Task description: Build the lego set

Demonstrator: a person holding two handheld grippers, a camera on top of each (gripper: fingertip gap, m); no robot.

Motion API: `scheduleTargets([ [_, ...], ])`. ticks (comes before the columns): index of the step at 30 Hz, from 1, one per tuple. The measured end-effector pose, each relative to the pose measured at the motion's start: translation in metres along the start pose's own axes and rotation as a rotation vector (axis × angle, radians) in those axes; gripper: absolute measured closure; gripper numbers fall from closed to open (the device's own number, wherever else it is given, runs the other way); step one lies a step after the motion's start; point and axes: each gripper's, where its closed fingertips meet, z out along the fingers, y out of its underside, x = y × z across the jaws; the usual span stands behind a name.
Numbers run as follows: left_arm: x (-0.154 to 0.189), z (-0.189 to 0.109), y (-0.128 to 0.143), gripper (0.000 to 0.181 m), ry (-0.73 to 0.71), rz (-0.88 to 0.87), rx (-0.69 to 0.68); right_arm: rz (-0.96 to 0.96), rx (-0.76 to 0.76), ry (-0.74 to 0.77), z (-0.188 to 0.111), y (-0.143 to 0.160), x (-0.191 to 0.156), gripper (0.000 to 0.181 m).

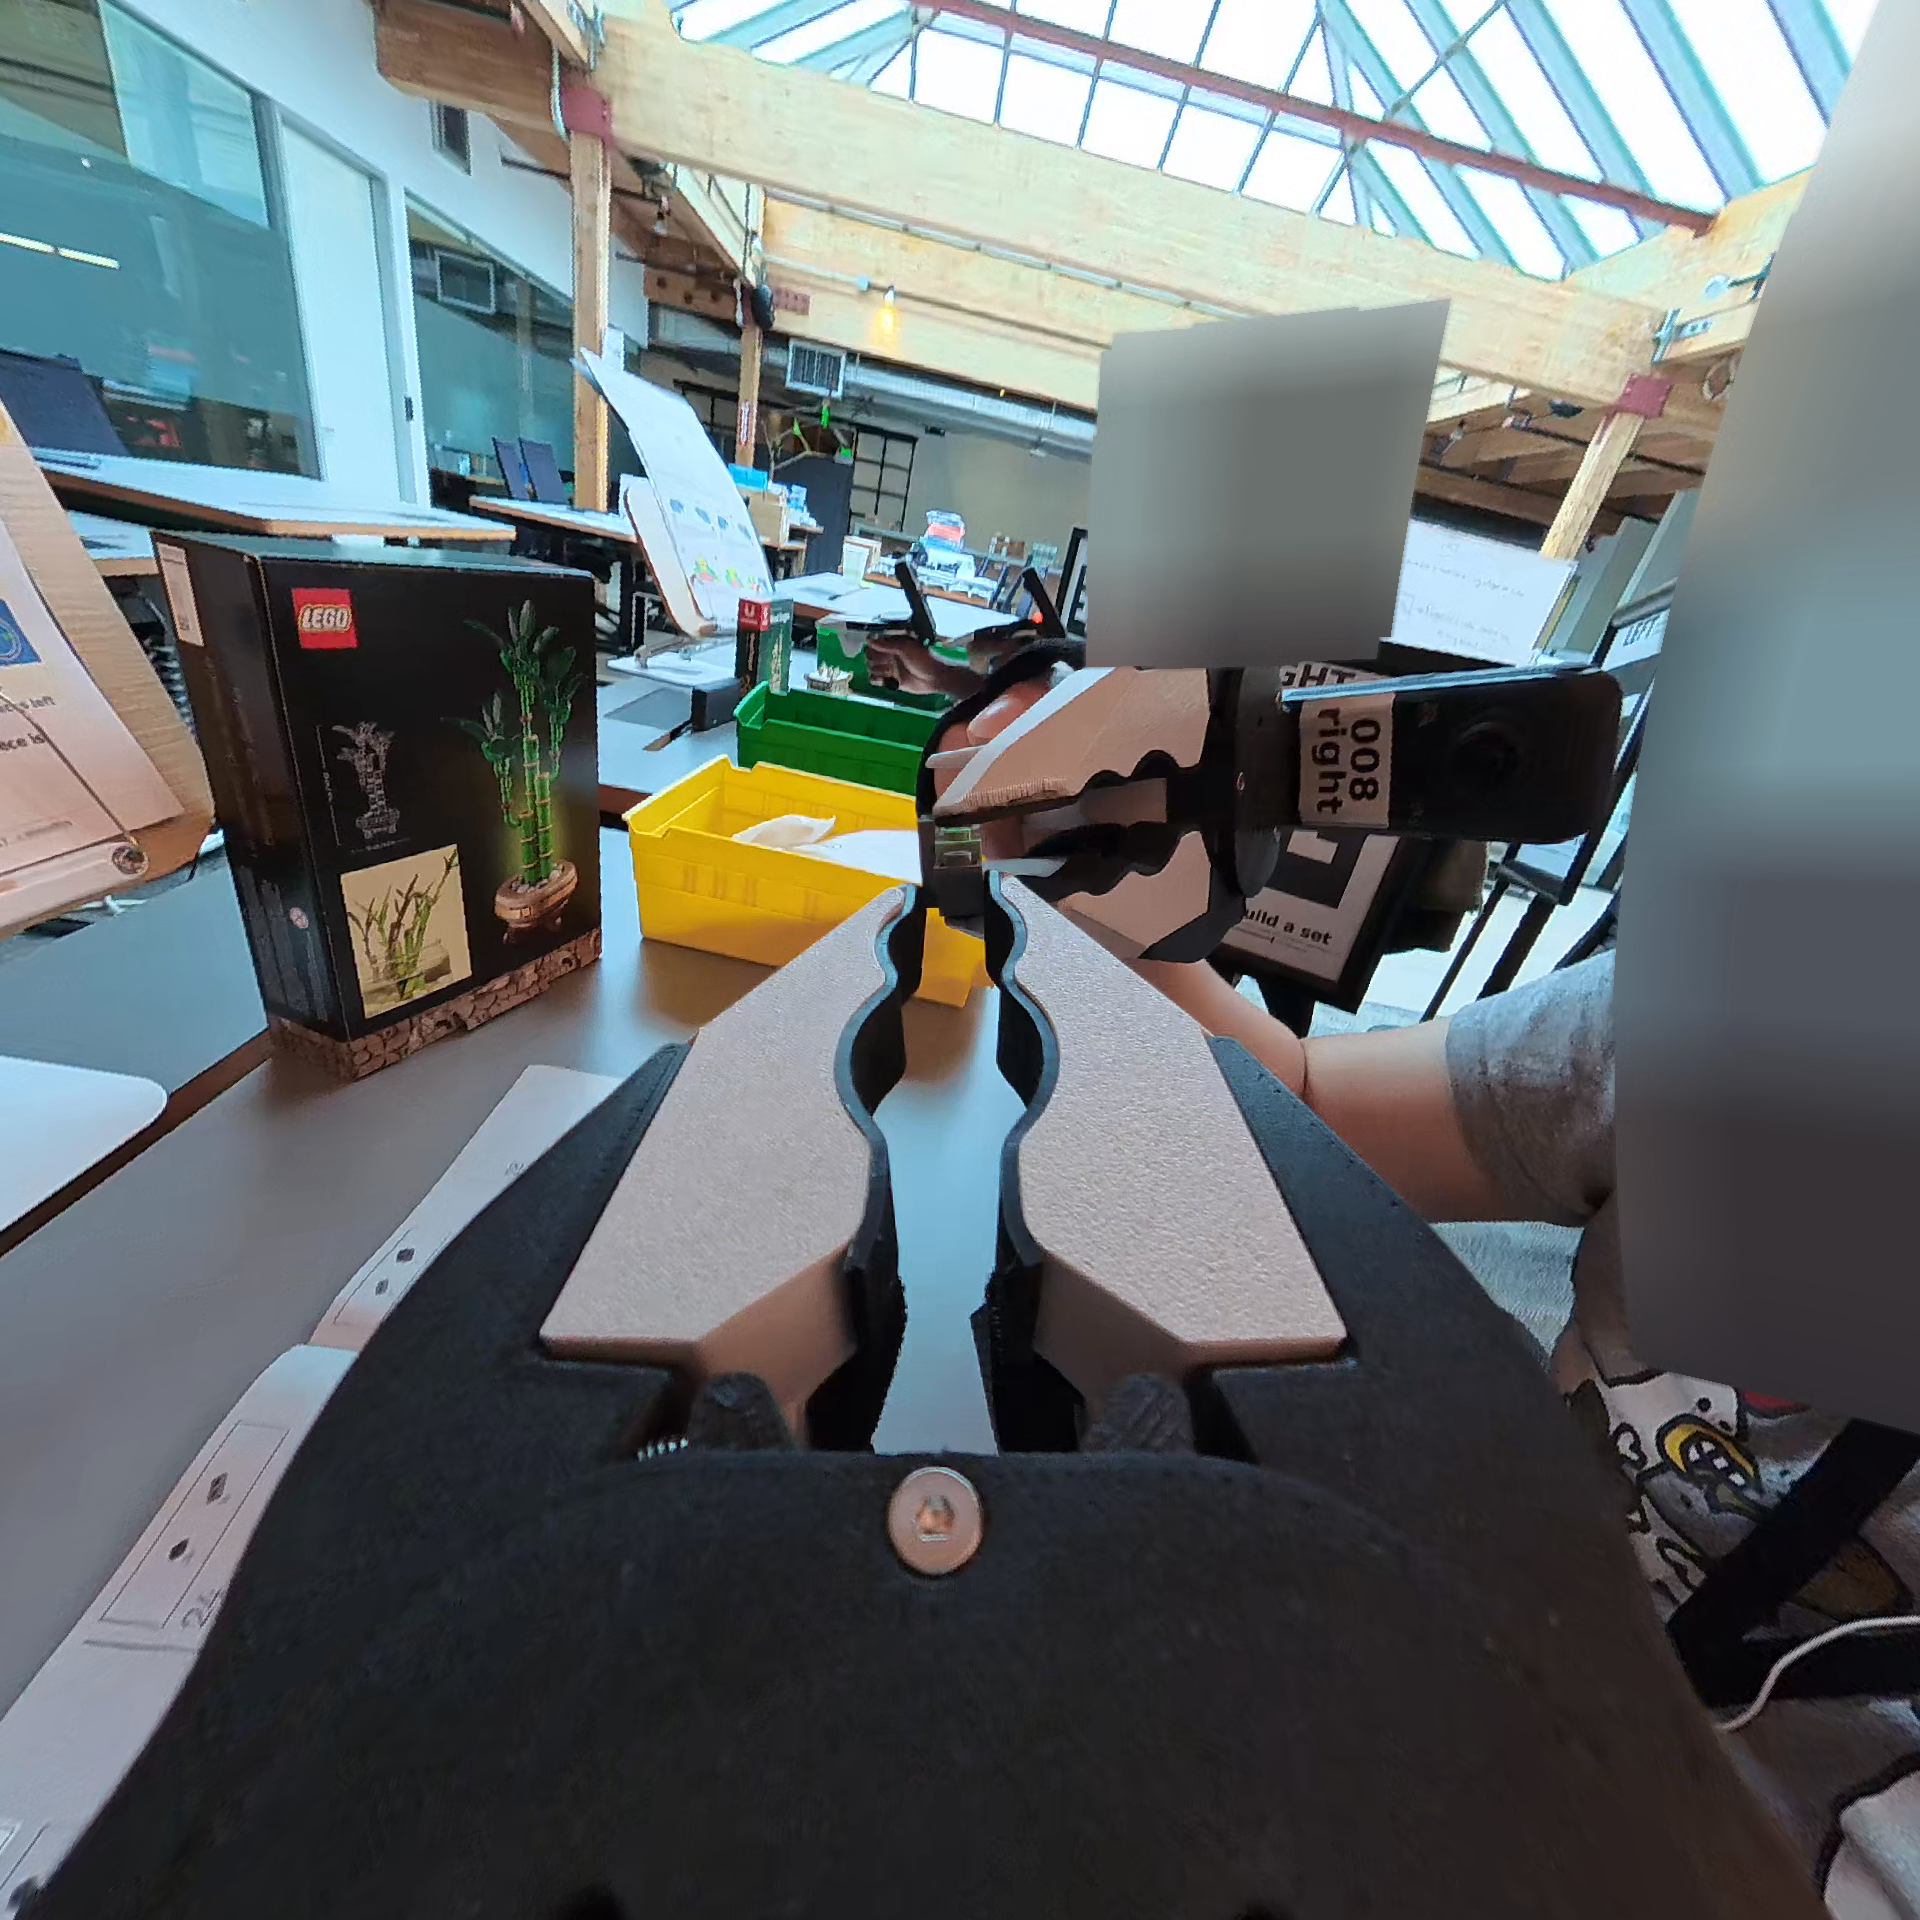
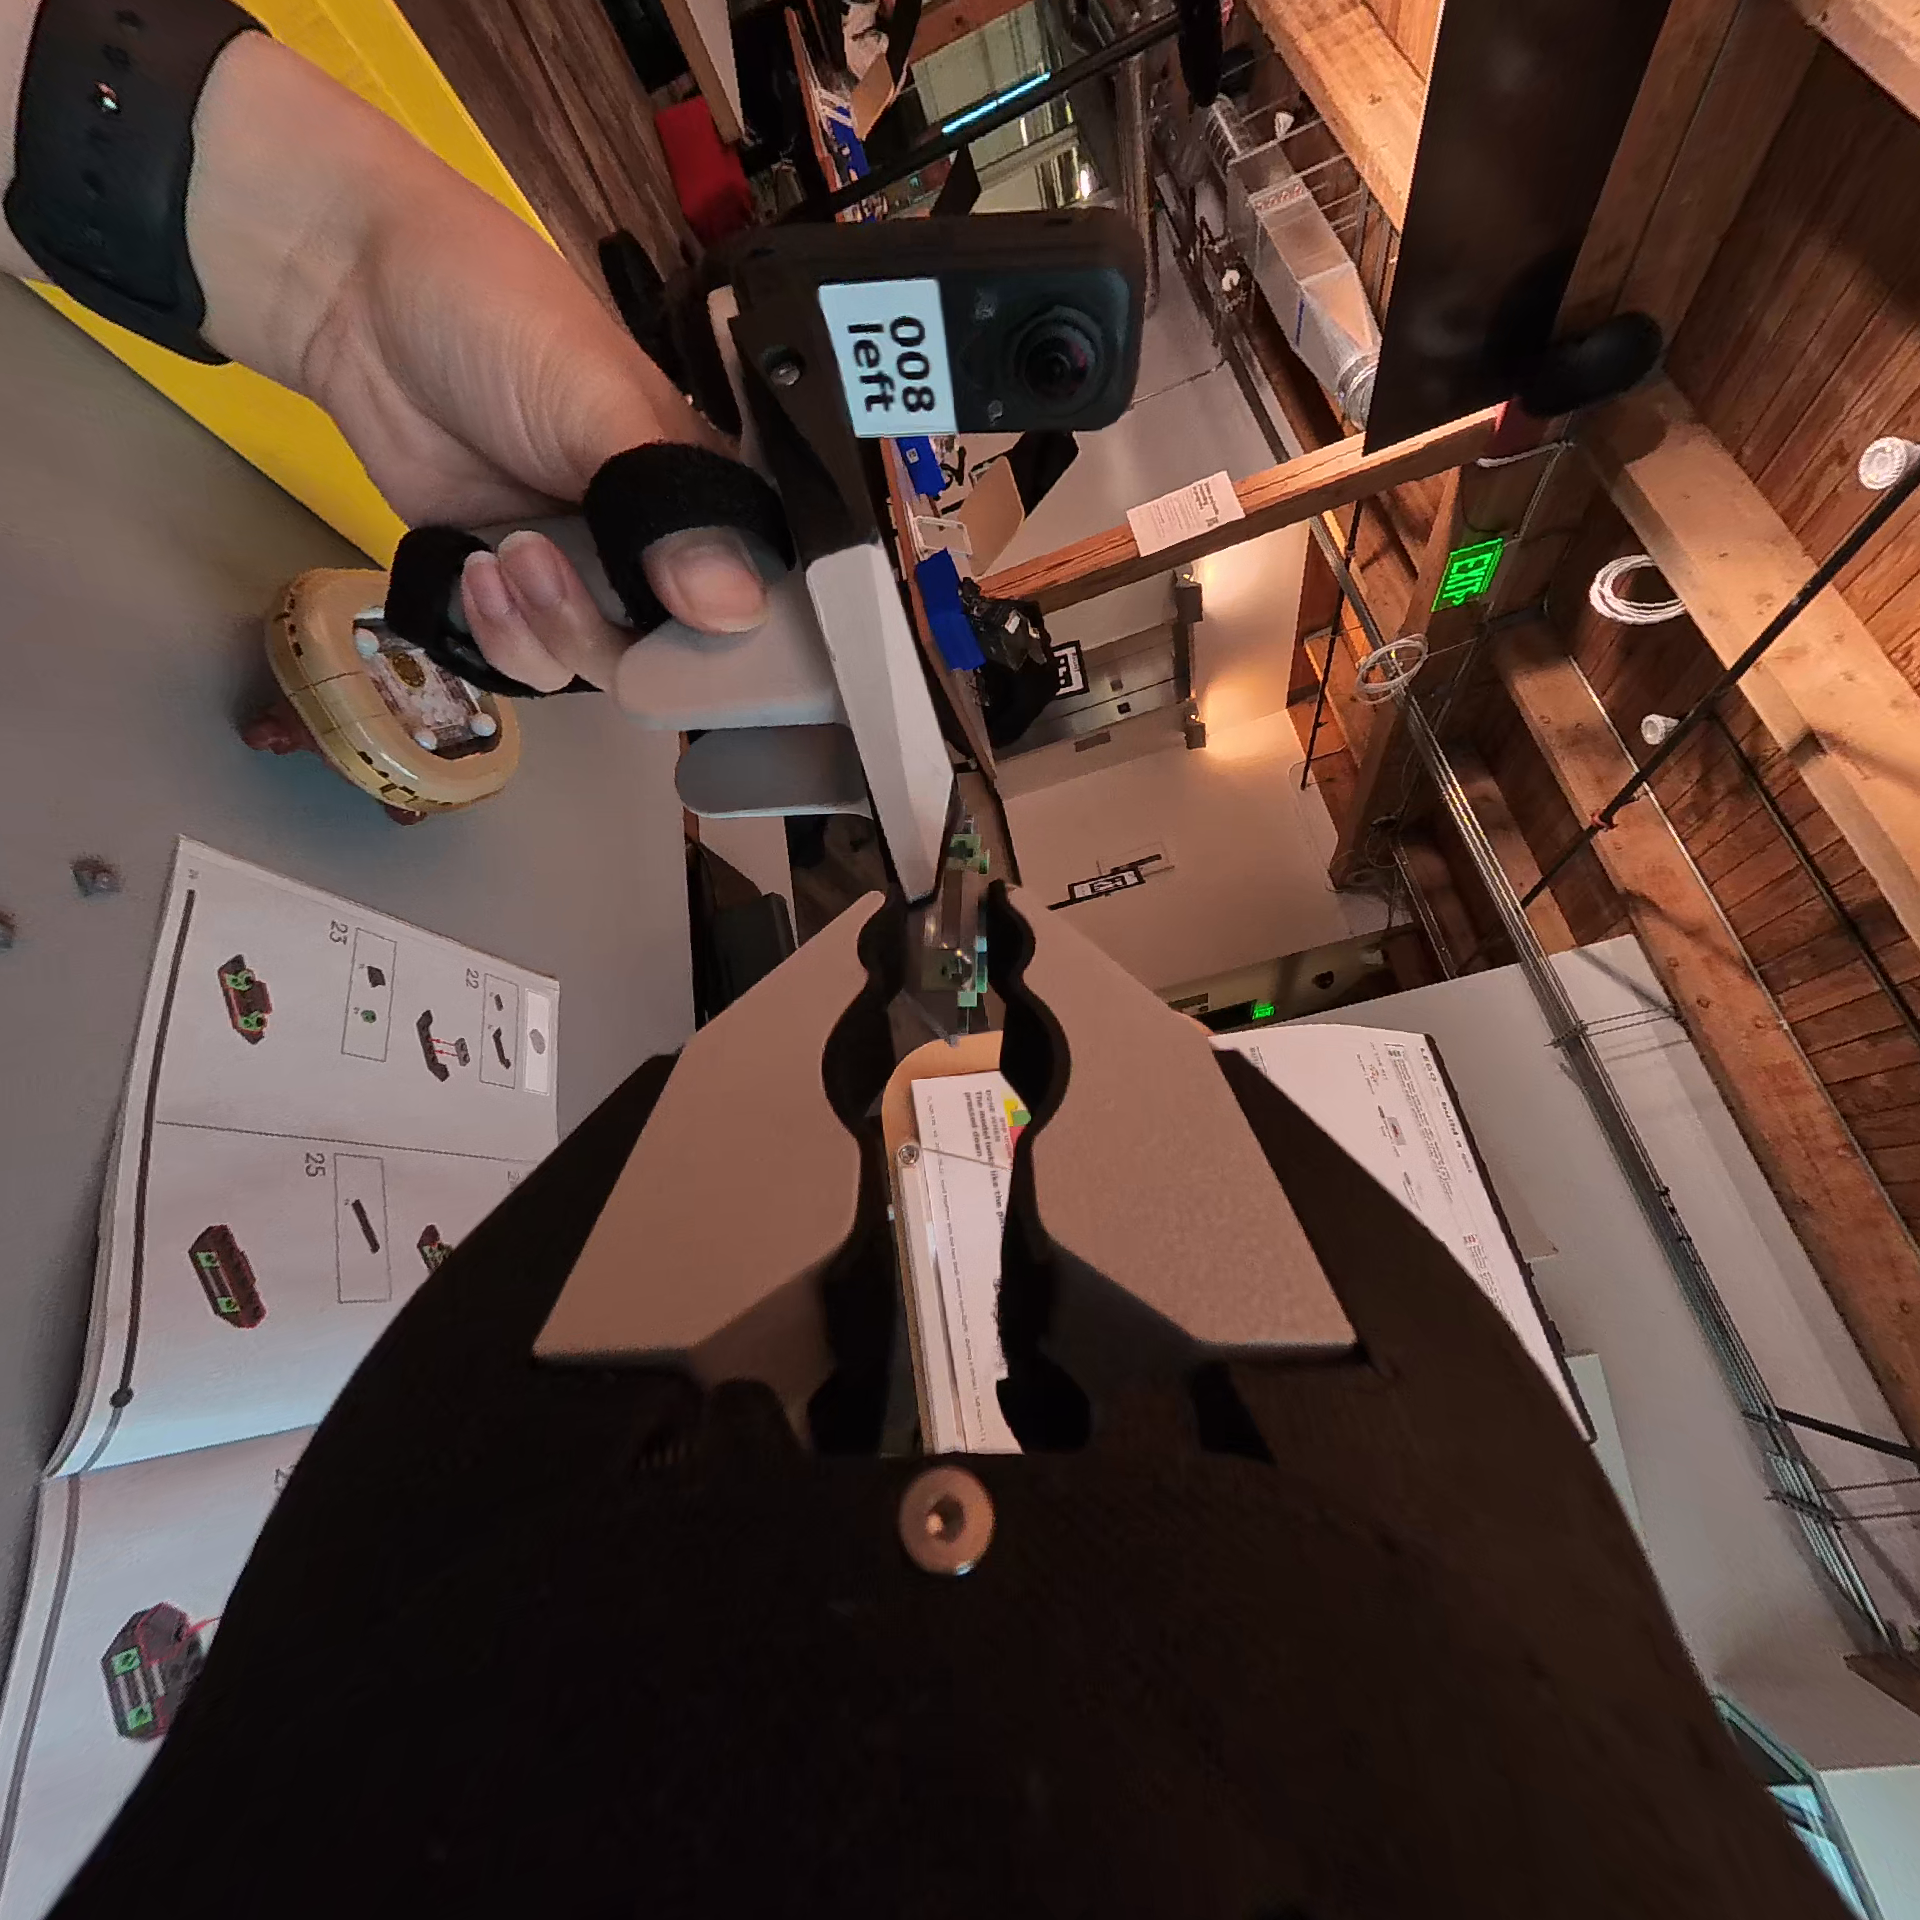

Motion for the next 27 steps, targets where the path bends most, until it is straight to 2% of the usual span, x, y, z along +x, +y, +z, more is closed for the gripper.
scheduleTargets([
  [8,-0.001,0.000,-0.004,0.172,0.004,-0.021,0.024,0.055,0.023,0.014,0.001,-0.001,0.005,0.168],
  [11,0.000,-0.001,-0.009,0.173,0.011,-0.033,0.050,0.028,0.024,0.070,0.001,0.000,0.011,0.164],
  [19,-0.001,-0.002,-0.007,0.172,0.010,-0.041,0.040,-0.020,-0.013,0.066,0.003,0.002,0.007,0.168],
  [22,0.000,-0.003,-0.010,0.172,0.014,-0.043,0.059,0.009,0.019,0.081,0.004,-0.001,0.010,0.167],
  [23,-0.001,-0.004,-0.011,0.172,0.009,-0.040,0.061,0.032,0.028,0.083,0.005,-0.002,0.011,0.166],
  [26,-0.001,-0.005,-0.012,0.172,0.001,-0.023,0.061,0.045,0.026,0.153,0.004,-0.001,0.023,0.142],
  [27,-0.001,-0.005,-0.012,0.172,-0.002,-0.014,0.060,0.042,0.026,0.152,0.003,-0.001,0.023,0.141],
])
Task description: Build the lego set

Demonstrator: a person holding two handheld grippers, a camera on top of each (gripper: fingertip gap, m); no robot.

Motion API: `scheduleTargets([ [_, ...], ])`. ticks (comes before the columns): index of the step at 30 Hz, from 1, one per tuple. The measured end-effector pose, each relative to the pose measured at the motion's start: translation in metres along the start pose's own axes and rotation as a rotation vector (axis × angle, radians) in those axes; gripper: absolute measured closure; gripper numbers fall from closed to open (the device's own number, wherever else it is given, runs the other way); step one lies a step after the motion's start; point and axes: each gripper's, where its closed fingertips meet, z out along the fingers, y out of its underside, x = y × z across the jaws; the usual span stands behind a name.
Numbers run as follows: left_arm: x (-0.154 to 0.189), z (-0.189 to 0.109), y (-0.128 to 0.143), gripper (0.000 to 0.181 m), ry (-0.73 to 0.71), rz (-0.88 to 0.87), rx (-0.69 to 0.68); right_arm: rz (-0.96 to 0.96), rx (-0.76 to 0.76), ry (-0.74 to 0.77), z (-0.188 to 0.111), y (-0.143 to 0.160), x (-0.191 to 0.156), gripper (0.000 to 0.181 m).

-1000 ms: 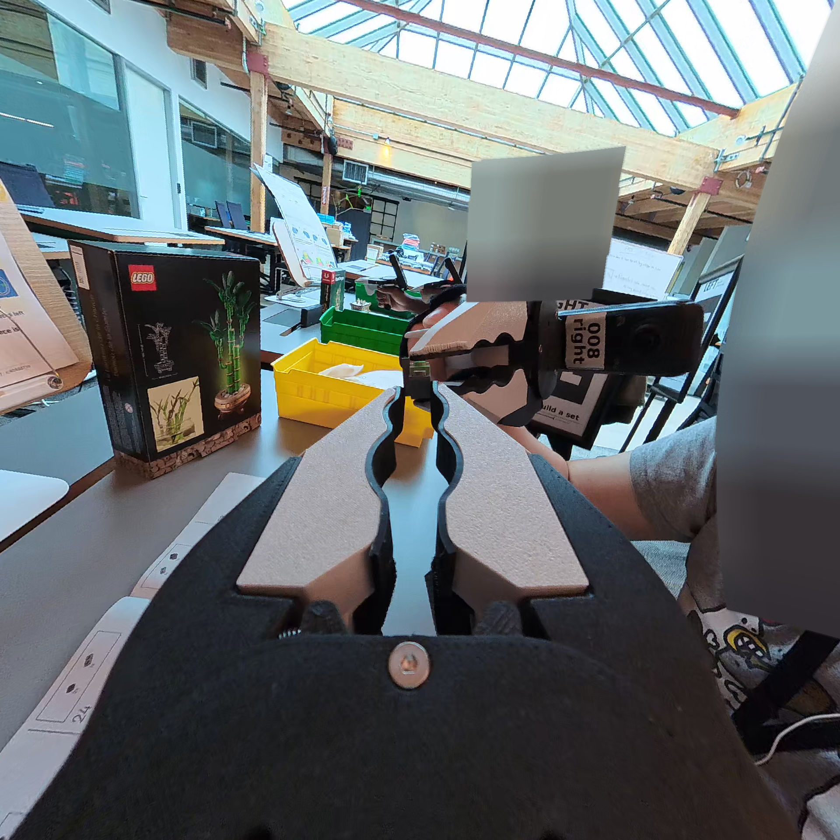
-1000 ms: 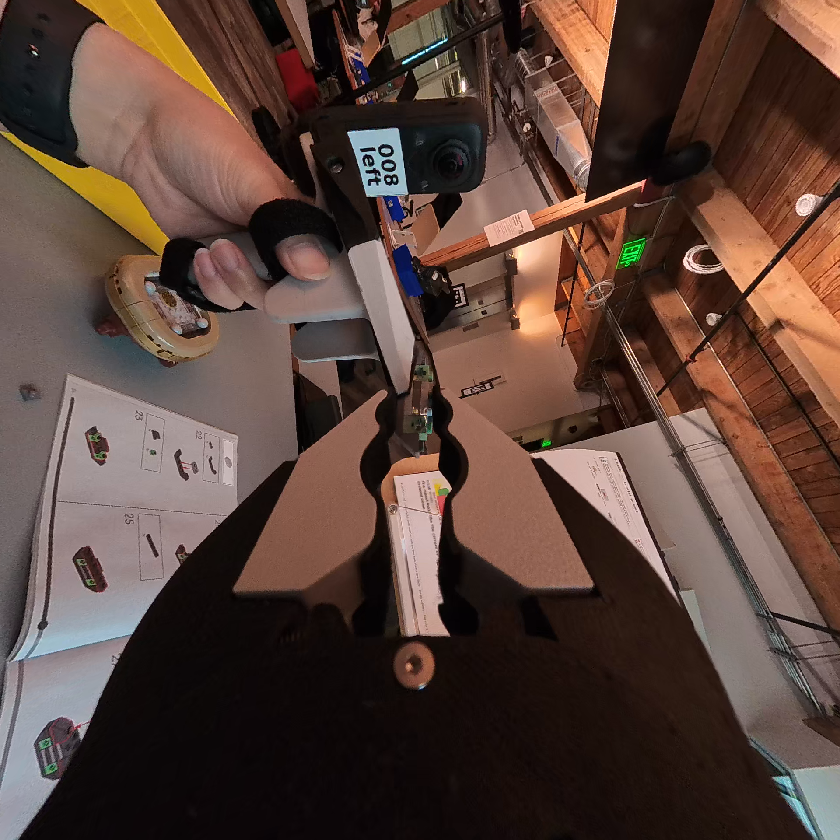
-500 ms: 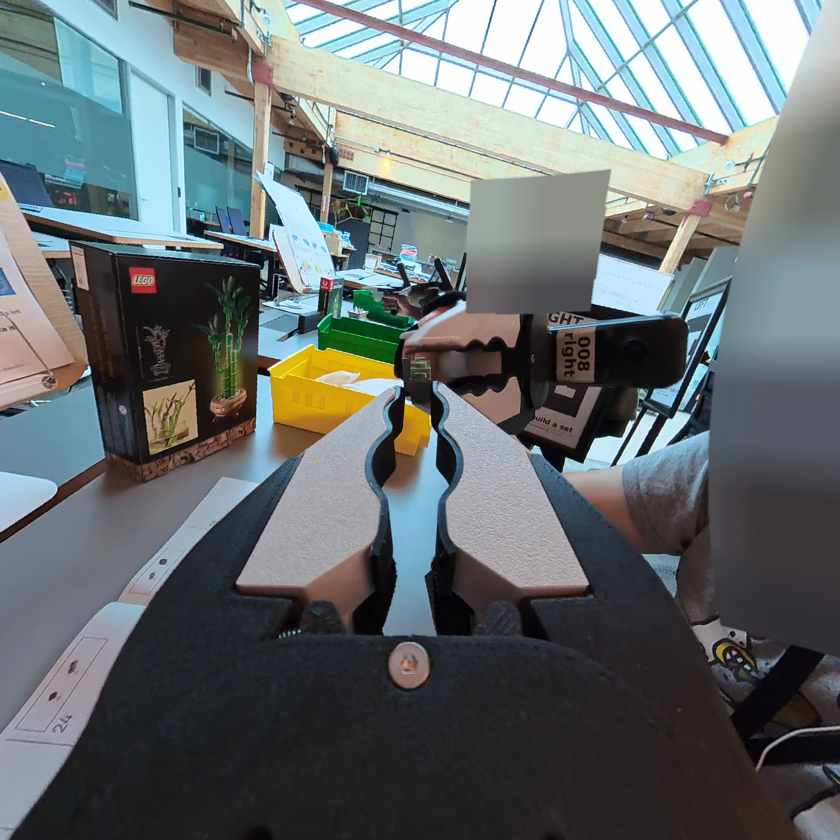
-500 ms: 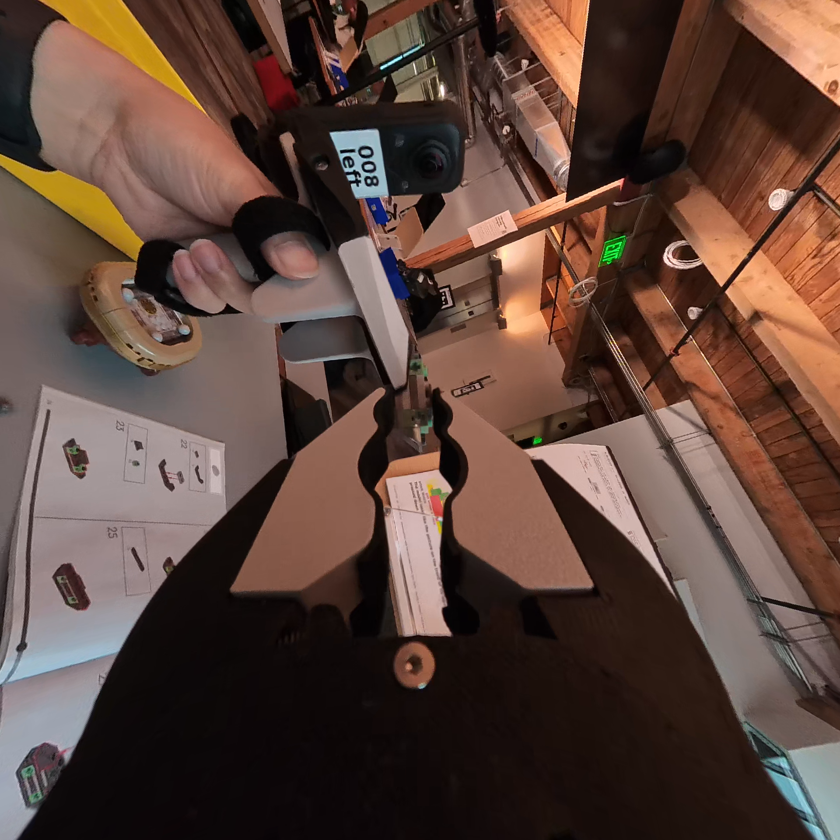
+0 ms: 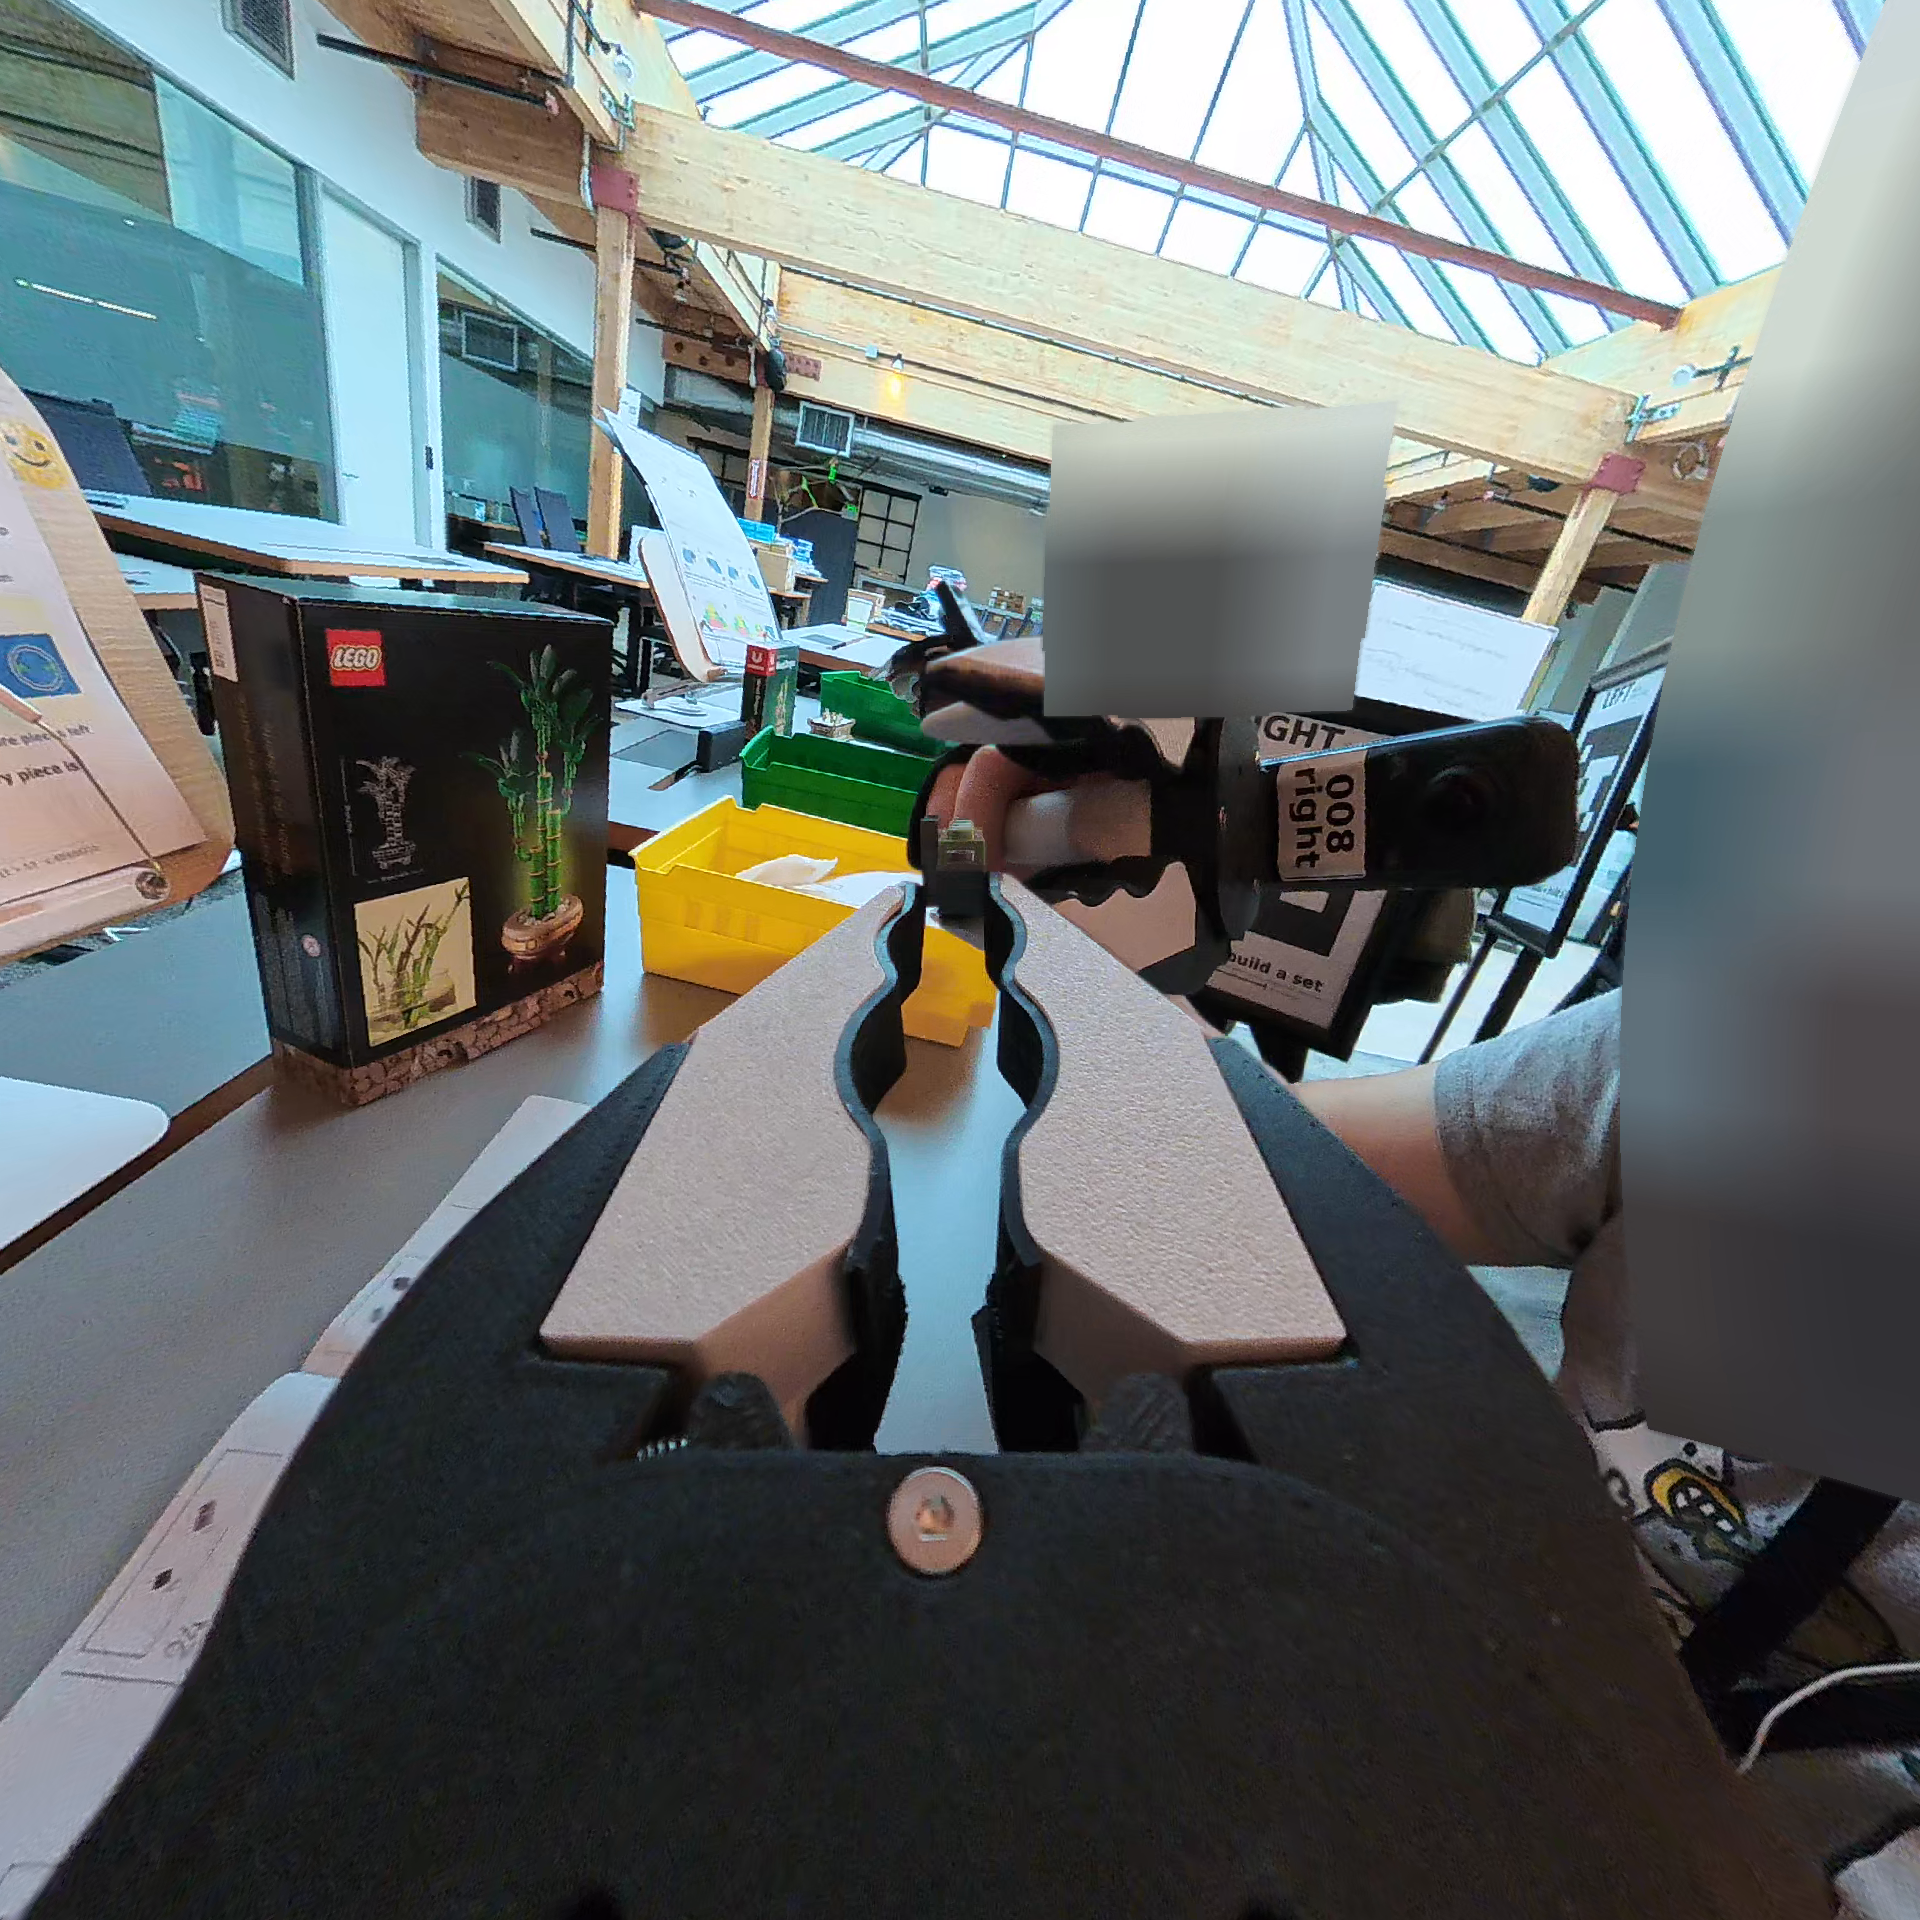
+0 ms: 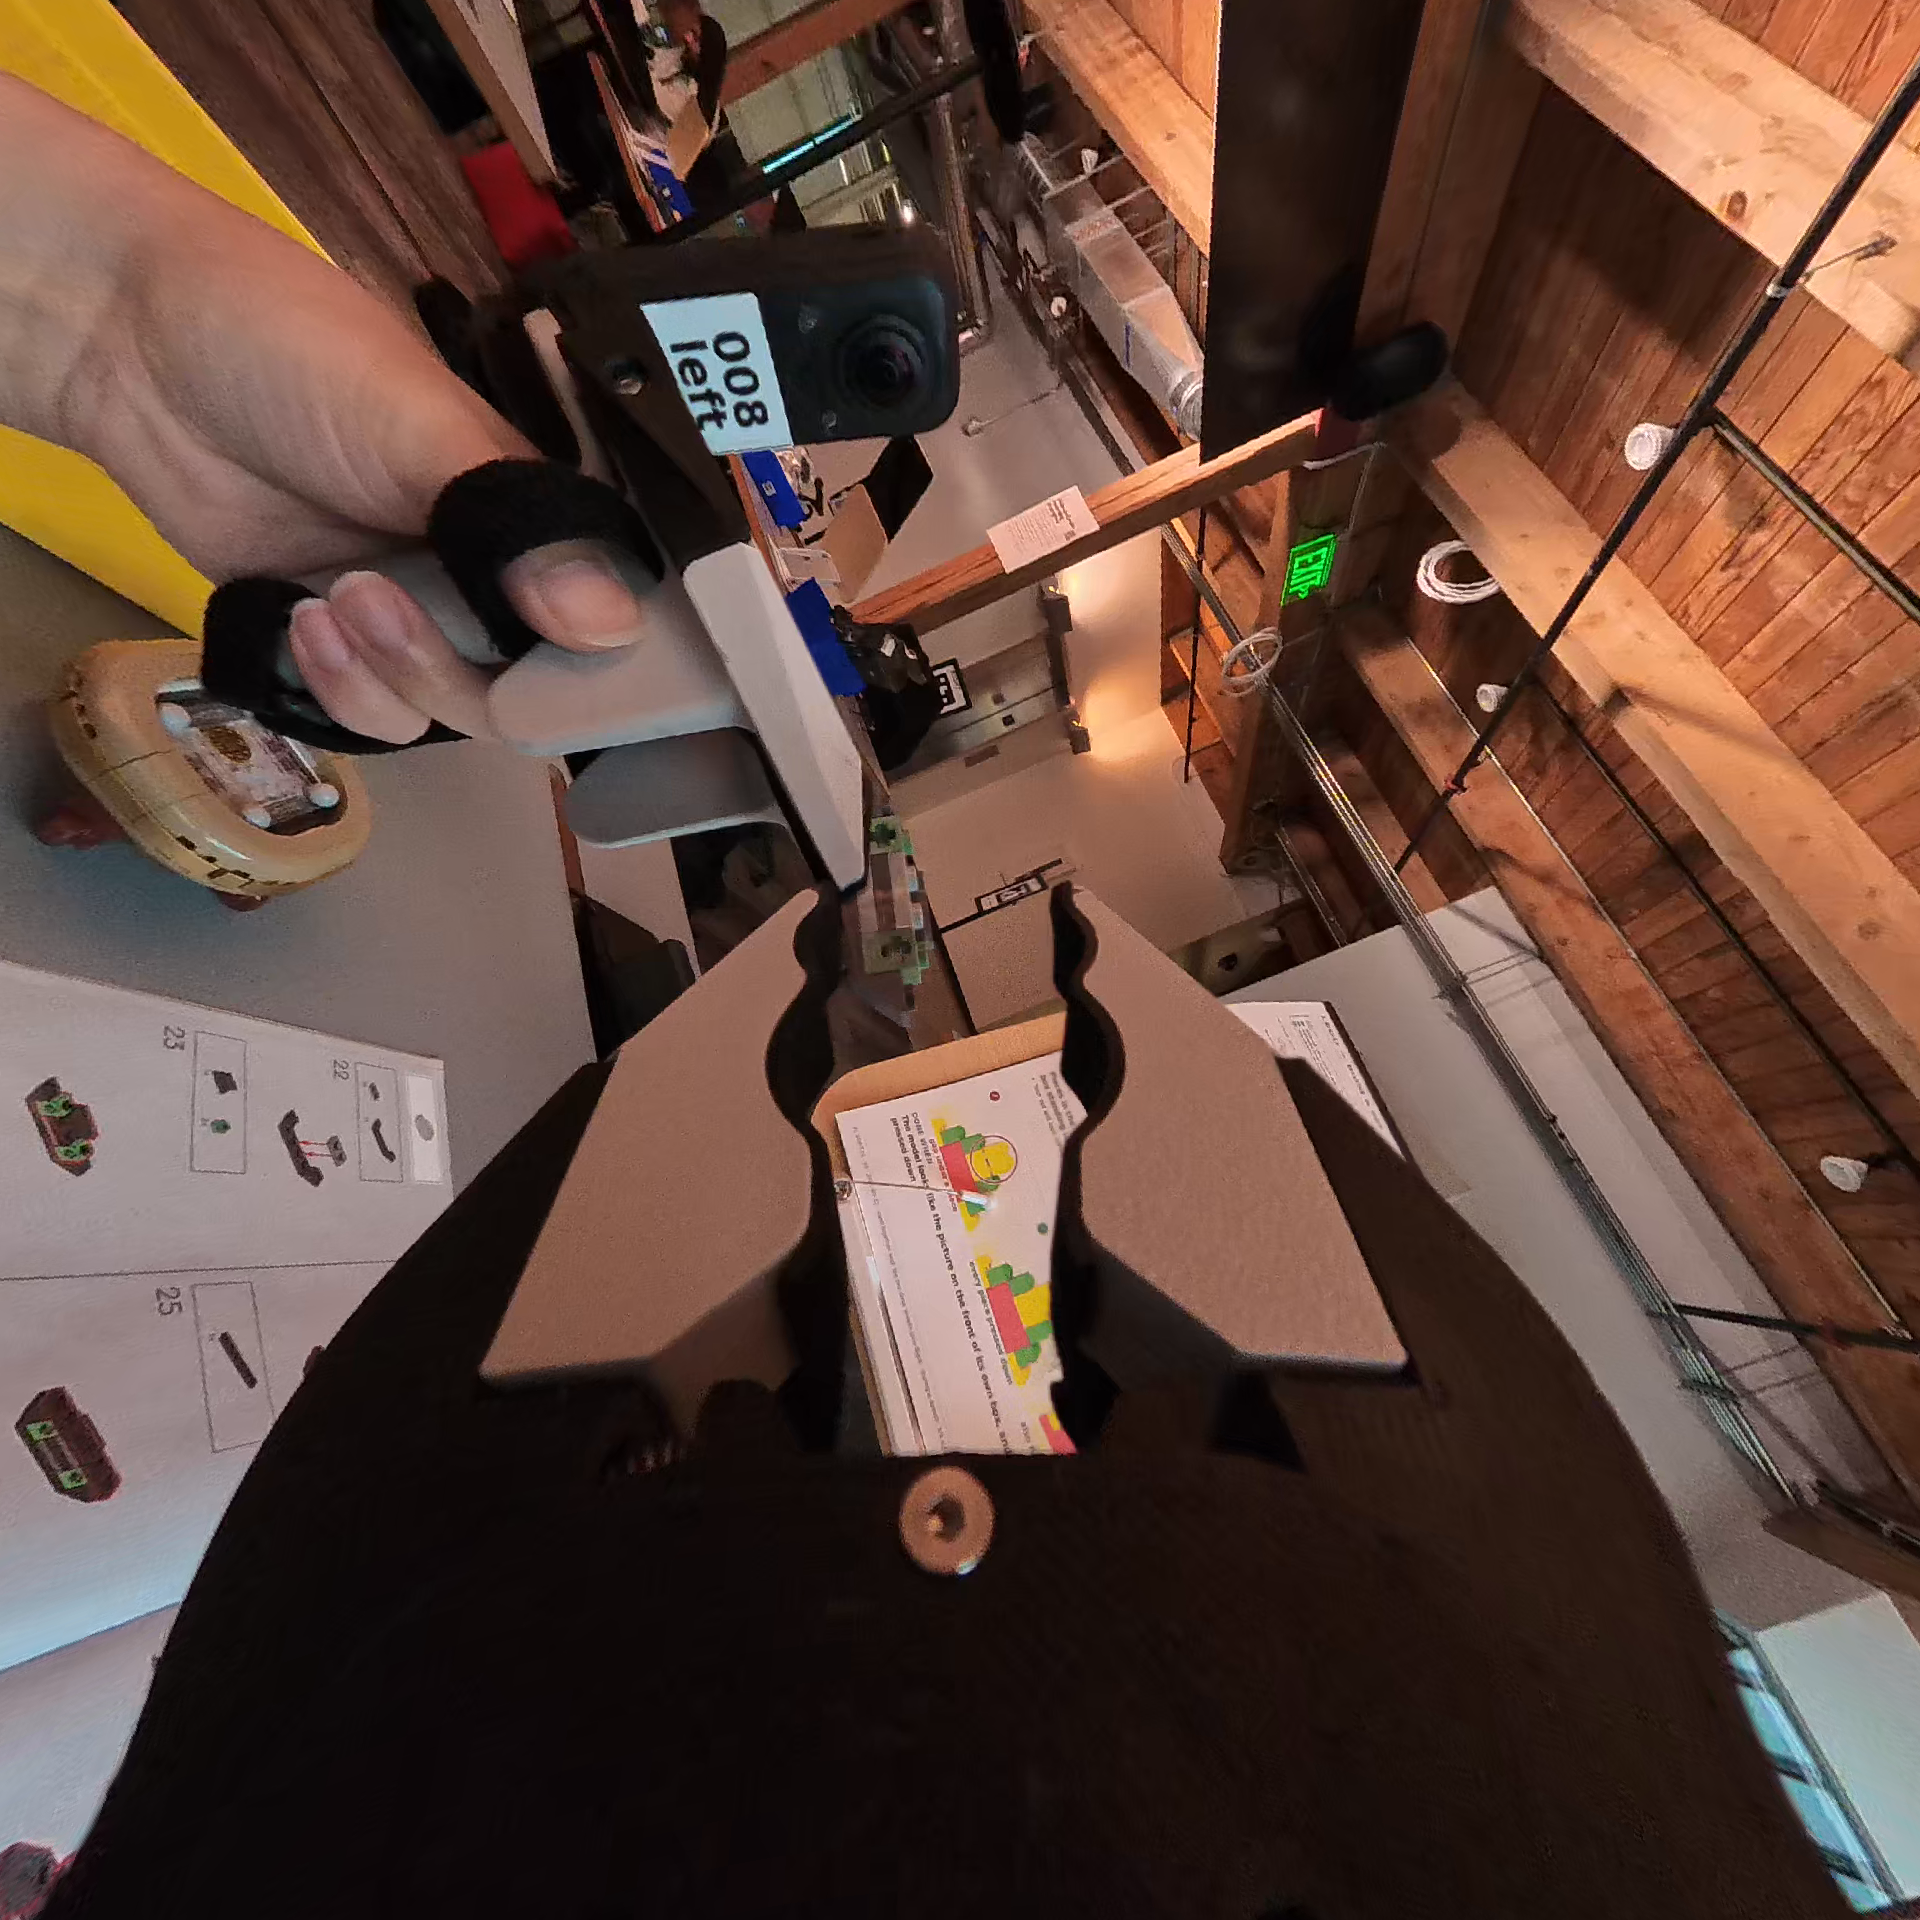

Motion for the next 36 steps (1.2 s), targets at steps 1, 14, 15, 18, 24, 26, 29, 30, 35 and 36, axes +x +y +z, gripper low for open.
scheduleTargets([
  [1,0.001,0.000,-0.001,0.172,0.000,0.015,0.003,0.000,0.015,-0.008,-0.001,-0.002,-0.001,0.142],
  [14,0.012,0.001,-0.009,0.173,-0.251,0.683,-0.039,-0.177,0.069,0.077,-0.009,-0.013,-0.001,0.154],
  [15,0.013,0.003,-0.009,0.173,-0.259,0.701,-0.046,-0.210,0.071,0.090,-0.010,-0.014,-0.002,0.159],
  [18,0.016,0.005,-0.012,0.173,-0.261,0.695,-0.027,-0.319,0.072,0.171,-0.013,-0.017,0.001,0.165],
  [24,0.010,0.006,-0.012,0.173,-0.248,0.594,-0.007,-0.311,0.032,0.174,-0.009,-0.011,0.001,0.168],
  [26,0.011,0.006,-0.013,0.173,-0.250,0.593,0.000,-0.298,0.028,0.178,-0.009,-0.012,0.002,0.168],
  [29,0.011,0.005,-0.015,0.173,-0.269,0.613,-0.004,-0.256,0.030,0.167,-0.008,-0.012,0.003,0.168],
  [30,0.011,0.005,-0.015,0.173,-0.283,0.637,-0.010,-0.237,0.045,0.159,-0.007,-0.012,0.003,0.168],
  [35,0.007,0.002,-0.019,0.173,-0.442,0.891,-0.086,-0.185,0.105,0.147,-0.011,-0.016,0.006,0.145],
  [36,0.006,0.001,-0.019,0.172,-0.485,0.962,-0.116,-0.172,0.103,0.144,-0.011,-0.016,0.007,0.139],
])
